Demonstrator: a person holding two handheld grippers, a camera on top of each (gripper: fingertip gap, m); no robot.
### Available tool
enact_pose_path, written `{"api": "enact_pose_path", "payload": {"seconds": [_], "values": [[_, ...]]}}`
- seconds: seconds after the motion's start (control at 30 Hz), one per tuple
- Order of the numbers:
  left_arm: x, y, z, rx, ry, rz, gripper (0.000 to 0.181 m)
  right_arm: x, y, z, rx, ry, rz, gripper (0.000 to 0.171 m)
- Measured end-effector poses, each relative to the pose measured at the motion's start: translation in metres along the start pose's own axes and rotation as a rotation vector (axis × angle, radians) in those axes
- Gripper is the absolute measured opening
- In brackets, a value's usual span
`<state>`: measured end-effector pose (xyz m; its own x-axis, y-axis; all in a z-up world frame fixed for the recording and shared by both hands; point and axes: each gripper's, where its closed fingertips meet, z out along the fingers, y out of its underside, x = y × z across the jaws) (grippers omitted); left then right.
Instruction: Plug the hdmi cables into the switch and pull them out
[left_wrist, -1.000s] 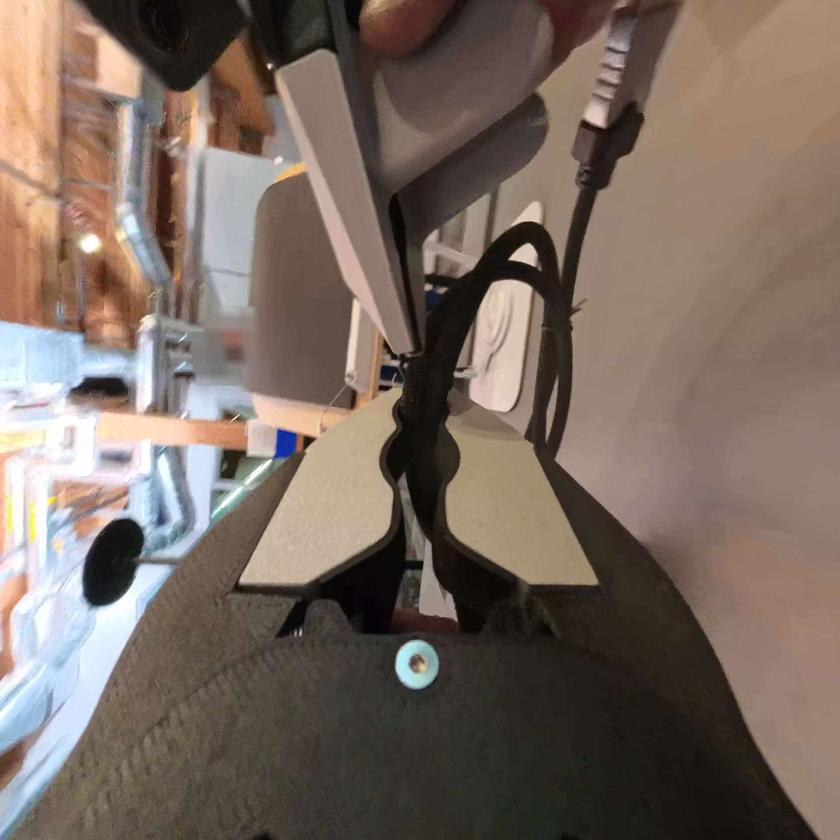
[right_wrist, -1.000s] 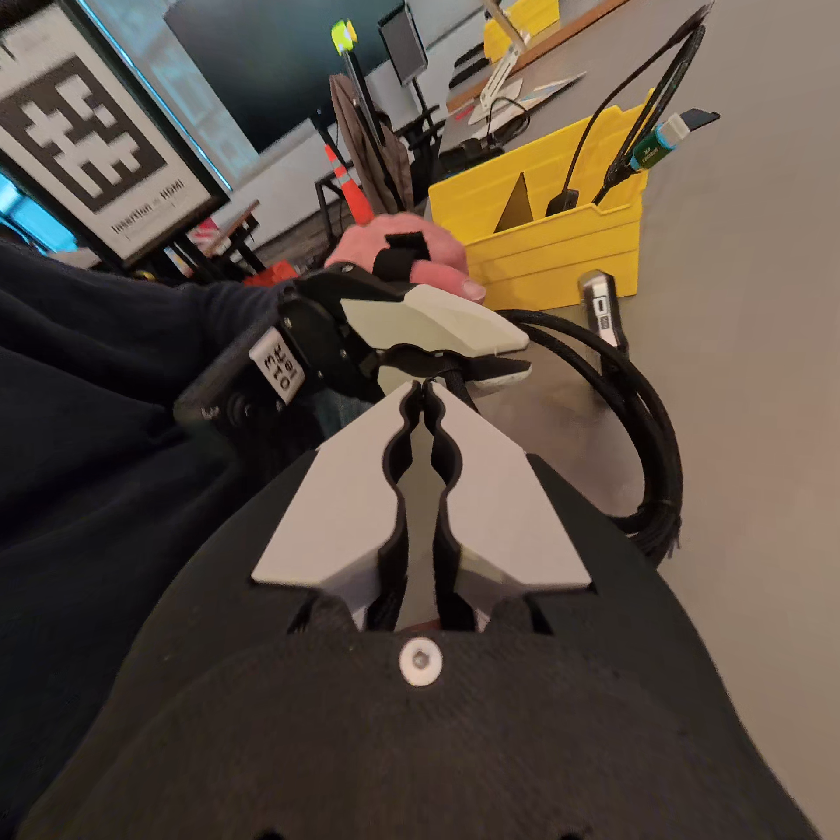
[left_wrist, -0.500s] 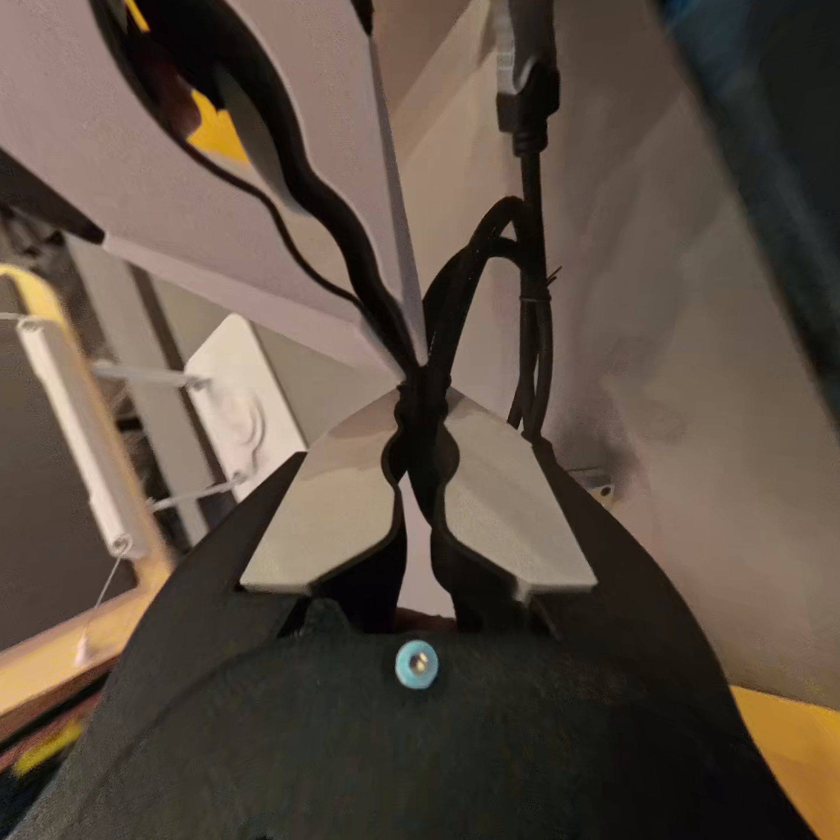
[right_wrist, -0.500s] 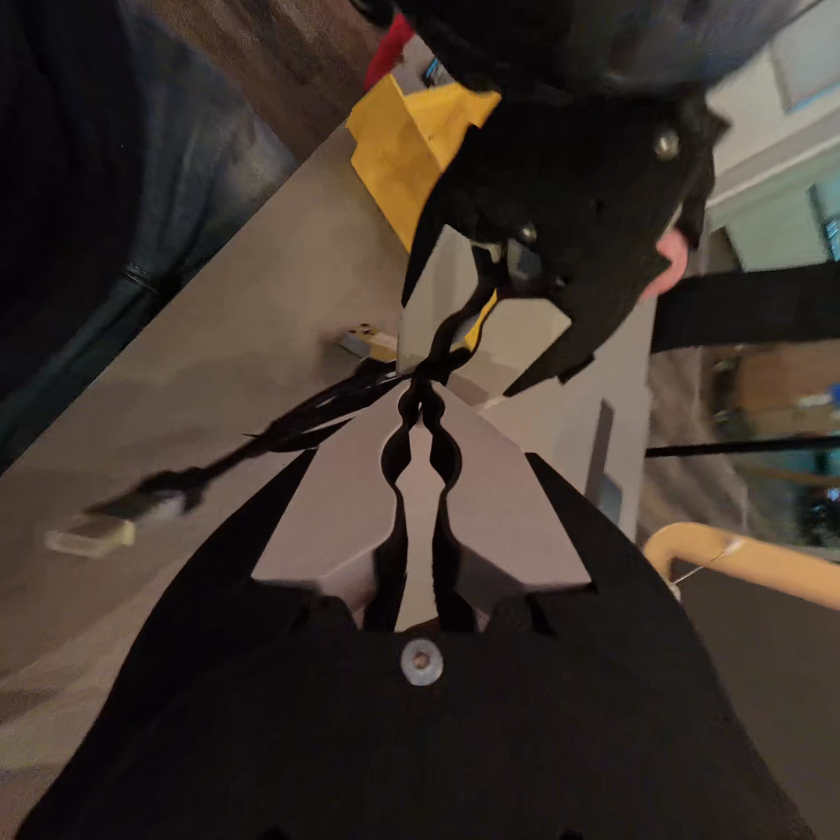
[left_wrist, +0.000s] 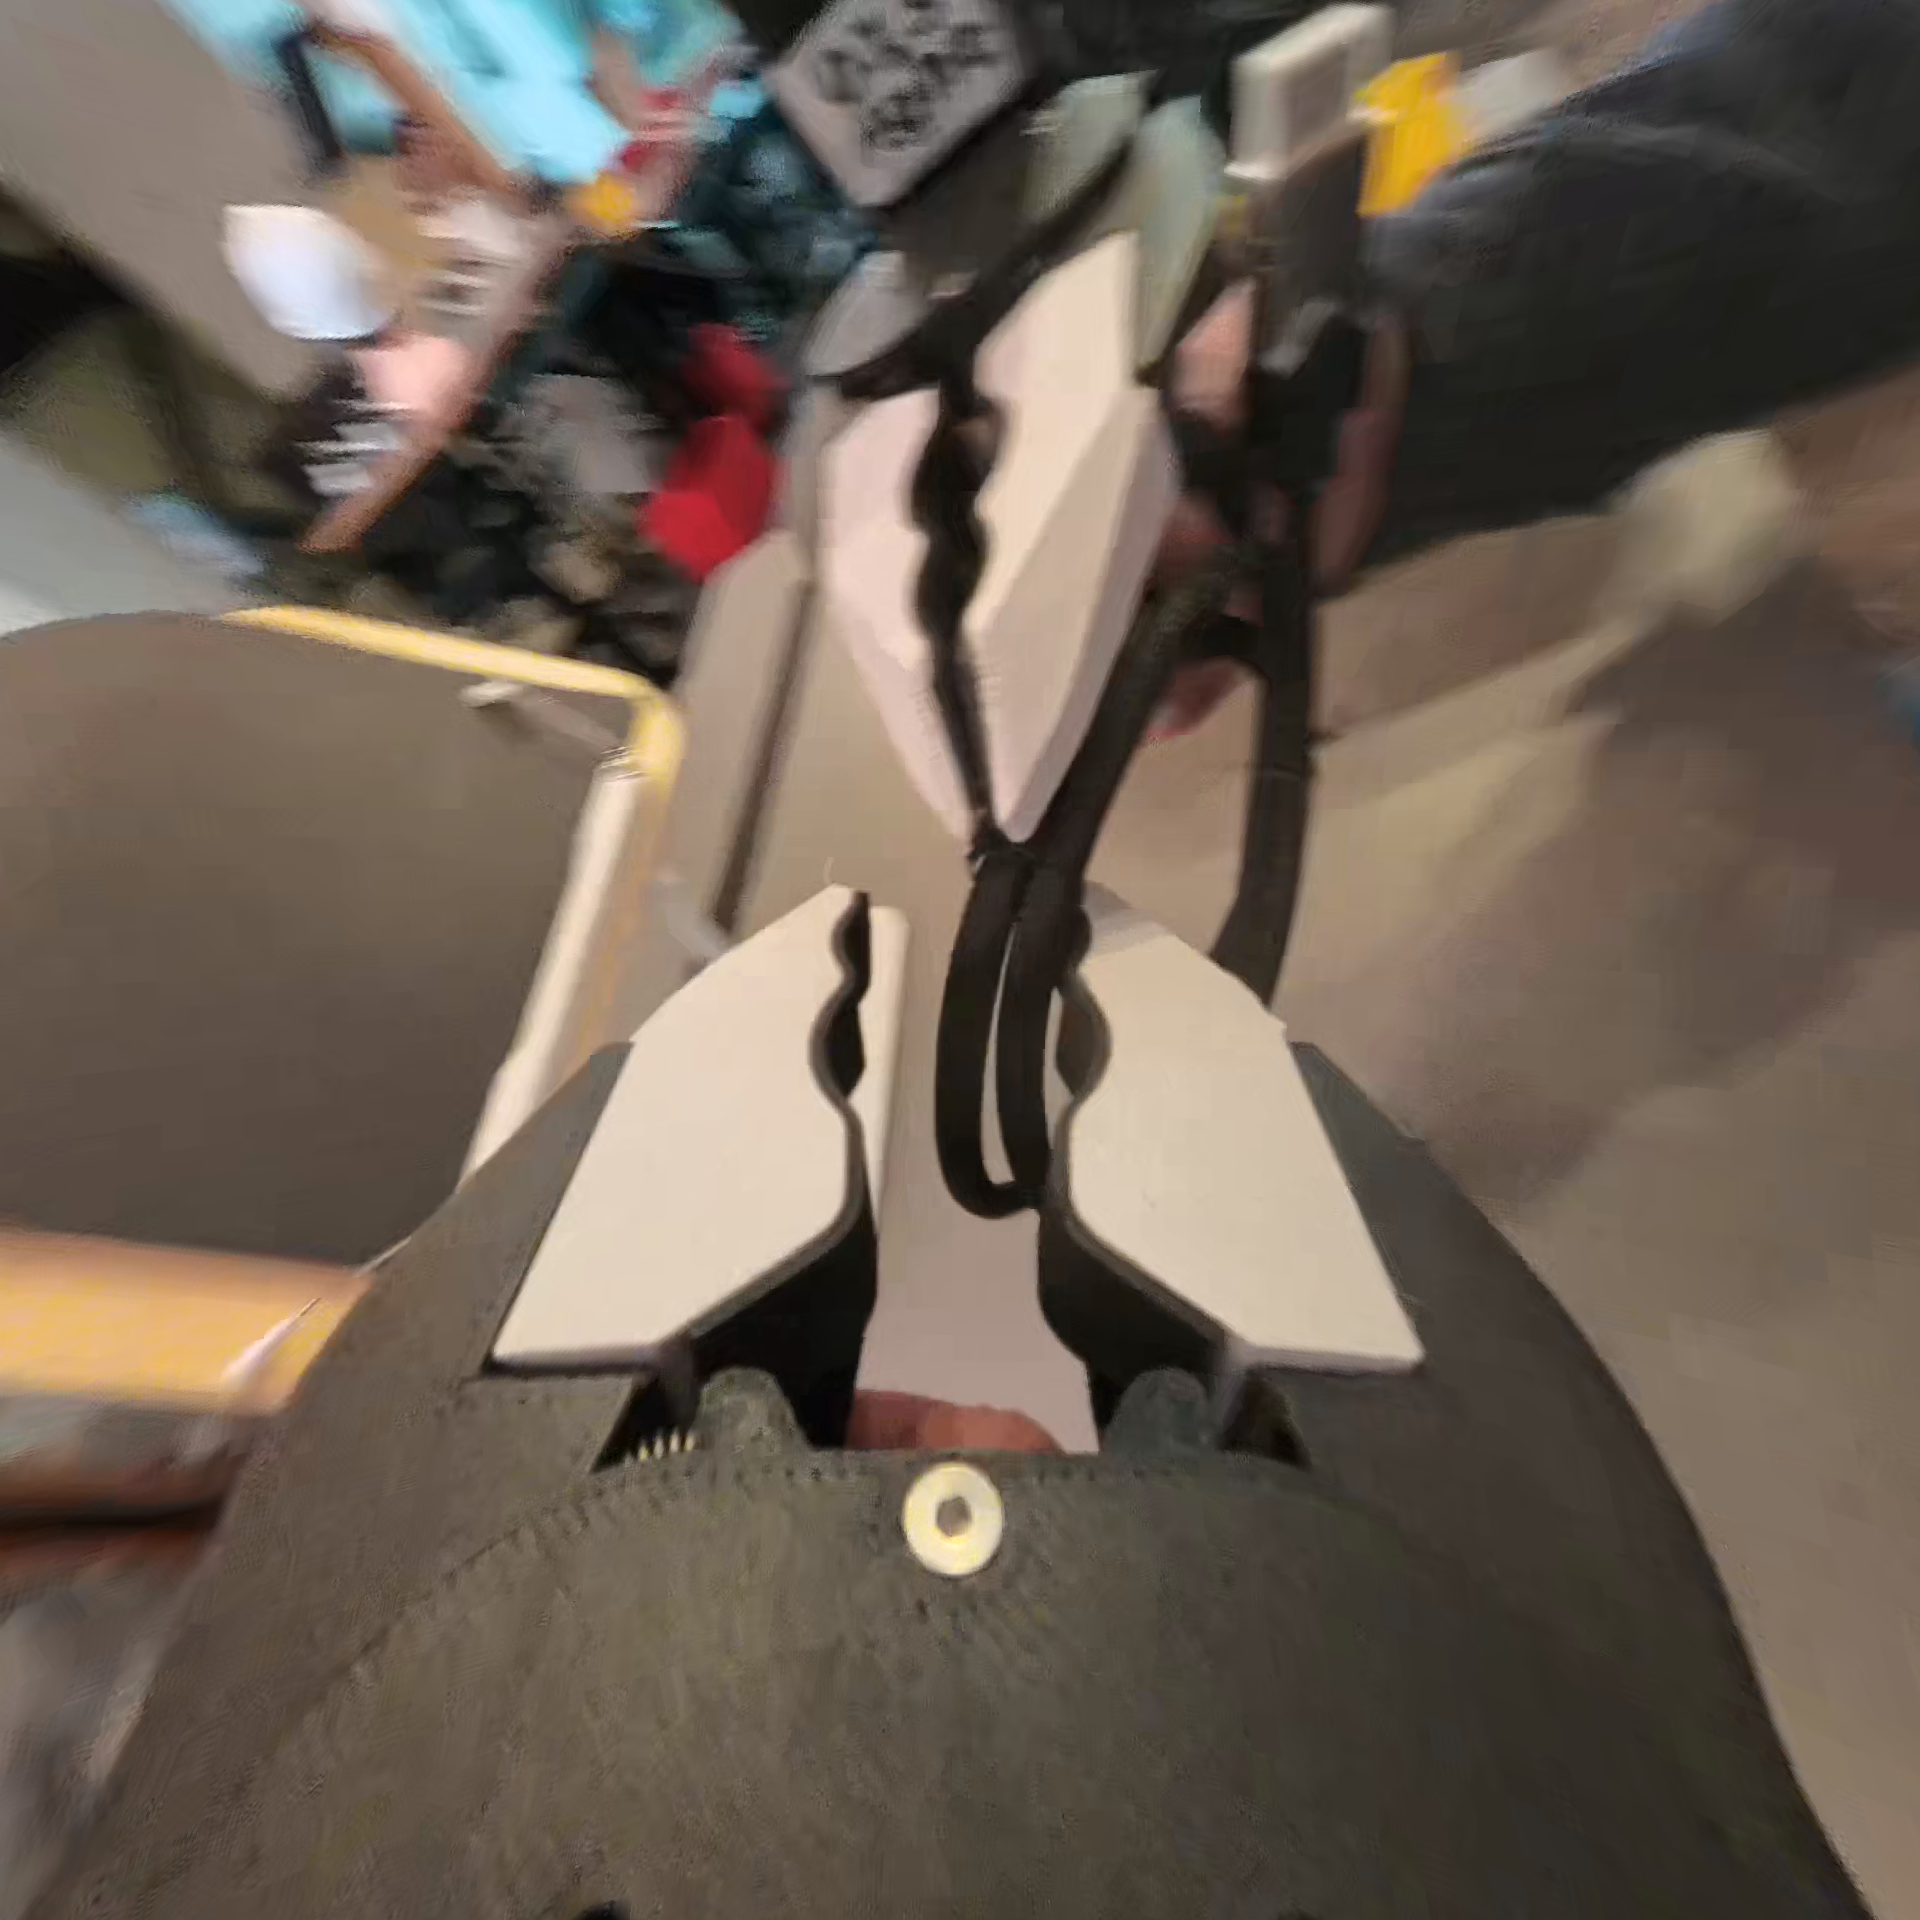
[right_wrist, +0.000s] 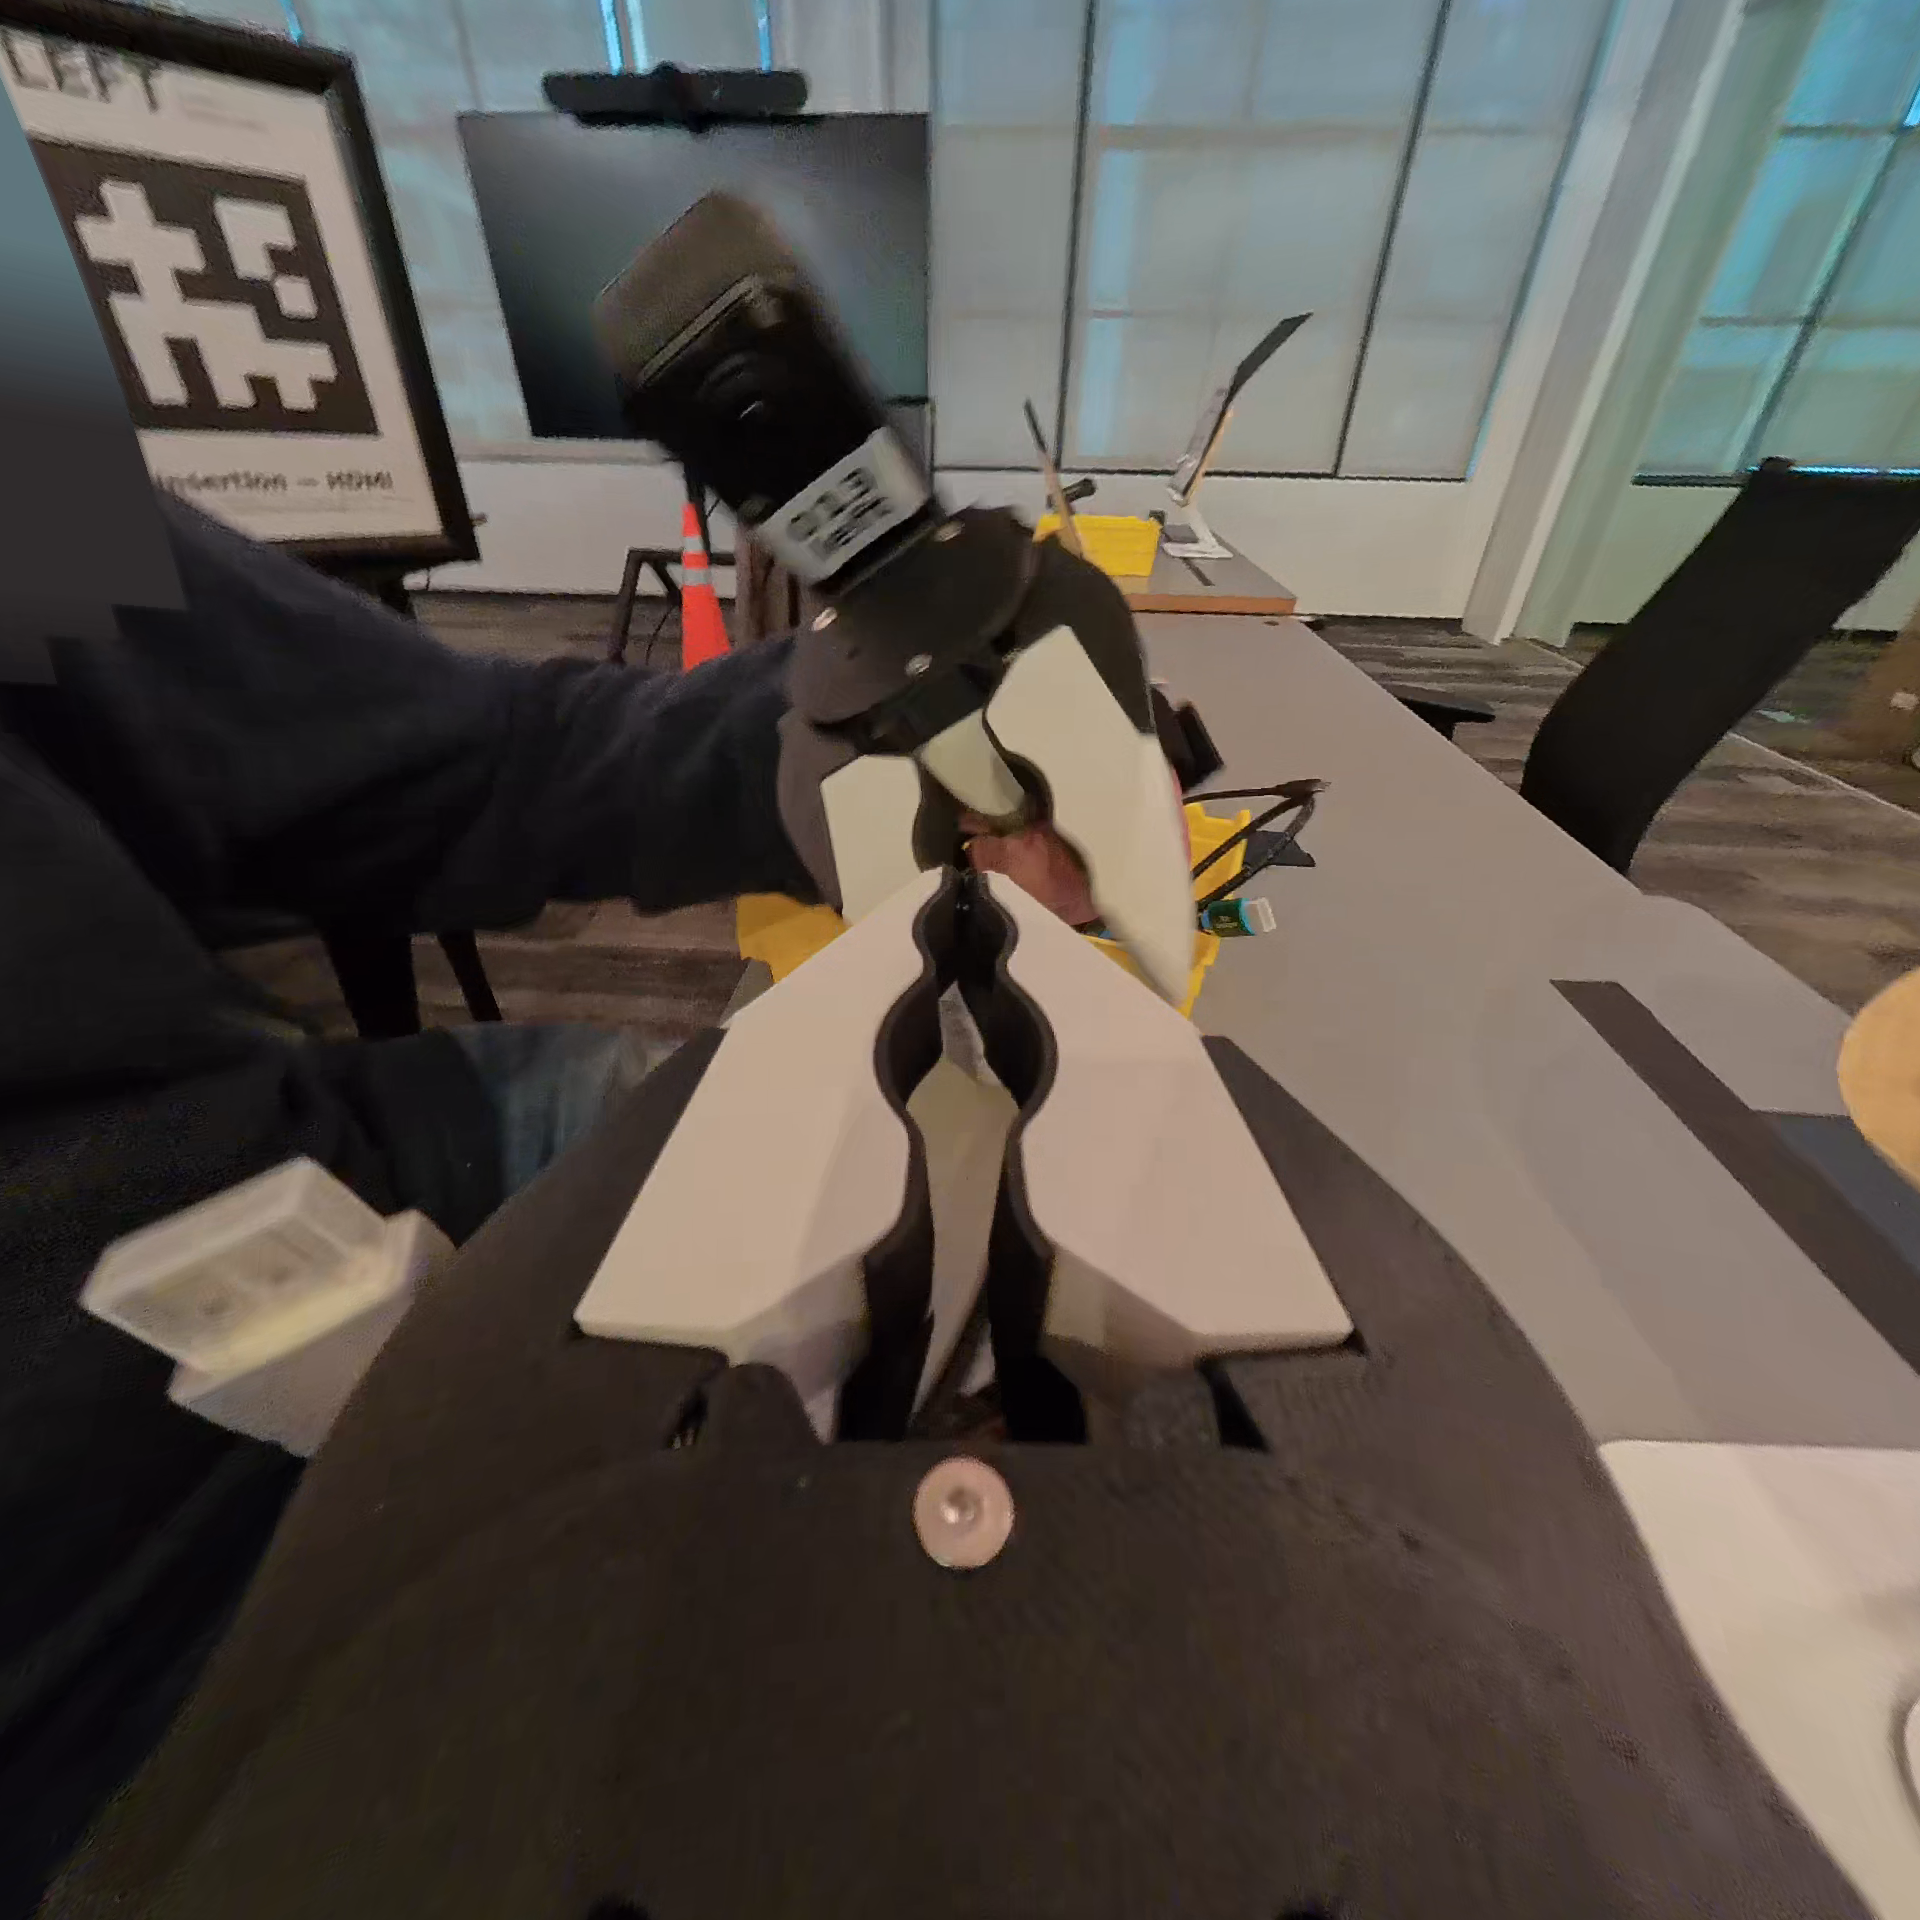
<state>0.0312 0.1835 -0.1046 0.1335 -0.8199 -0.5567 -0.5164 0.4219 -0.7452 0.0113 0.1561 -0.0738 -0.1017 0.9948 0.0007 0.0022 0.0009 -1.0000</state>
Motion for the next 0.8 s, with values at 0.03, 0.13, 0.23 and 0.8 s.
{"api": "enact_pose_path", "payload": {"seconds": [0.03,0.13,0.23,0.8], "values": [[-0.004,0.002,-0.001,-0.015,-0.097,0.005,0.038,0.004,0.001,-0.001,0.006,0.019,0.023,0.0],[-0.015,0.009,-0.01,-0.136,-0.514,0.226,0.051,0.007,0.001,-0.003,0.03,0.03,0.087,0.0],[-0.008,0.007,-0.01,-0.197,-0.71,0.339,0.037,0.007,0.007,0.004,0.017,0.042,0.132,0.0],[0.02,-0.012,0.002,0.202,0.007,-0.388,0.003,-0.015,0.01,-0.003,-0.199,0.254,-0.519,0.0]]}}
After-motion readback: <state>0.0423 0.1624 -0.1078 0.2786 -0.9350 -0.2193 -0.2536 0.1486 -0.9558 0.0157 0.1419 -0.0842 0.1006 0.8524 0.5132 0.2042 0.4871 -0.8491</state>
